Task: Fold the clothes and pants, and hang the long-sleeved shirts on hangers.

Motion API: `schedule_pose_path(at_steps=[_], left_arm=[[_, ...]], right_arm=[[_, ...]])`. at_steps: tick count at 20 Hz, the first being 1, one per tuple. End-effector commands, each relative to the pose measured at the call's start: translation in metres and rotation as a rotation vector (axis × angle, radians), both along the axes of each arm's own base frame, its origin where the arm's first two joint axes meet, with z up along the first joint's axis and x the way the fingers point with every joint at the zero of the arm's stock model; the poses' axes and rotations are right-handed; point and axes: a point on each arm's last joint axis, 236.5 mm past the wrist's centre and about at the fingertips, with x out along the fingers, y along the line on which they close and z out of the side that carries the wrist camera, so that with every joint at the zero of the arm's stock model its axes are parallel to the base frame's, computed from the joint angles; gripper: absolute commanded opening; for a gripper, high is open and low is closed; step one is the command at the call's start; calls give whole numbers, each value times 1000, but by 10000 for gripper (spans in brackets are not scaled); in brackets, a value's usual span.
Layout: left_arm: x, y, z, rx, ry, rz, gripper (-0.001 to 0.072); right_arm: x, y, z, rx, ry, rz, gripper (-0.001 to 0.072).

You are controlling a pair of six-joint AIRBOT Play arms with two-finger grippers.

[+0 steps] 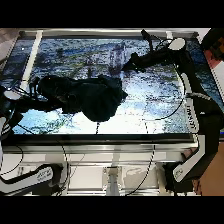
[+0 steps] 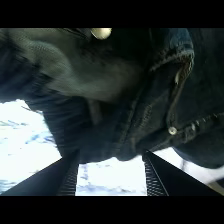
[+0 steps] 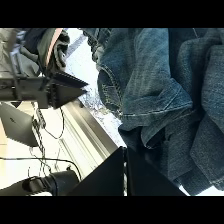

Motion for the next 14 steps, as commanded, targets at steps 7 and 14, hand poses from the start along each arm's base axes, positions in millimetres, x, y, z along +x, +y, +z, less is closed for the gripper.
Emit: schedule_pose_path(at_steps=[7,14], left_arm=[[6,-6,-41,0,59,-3,407],[-8,-17,-56,-45,142,-36,150]], right_arm=[[-1,2,1,7,4,5,15],[-1,2,1,6,3,4,15]])
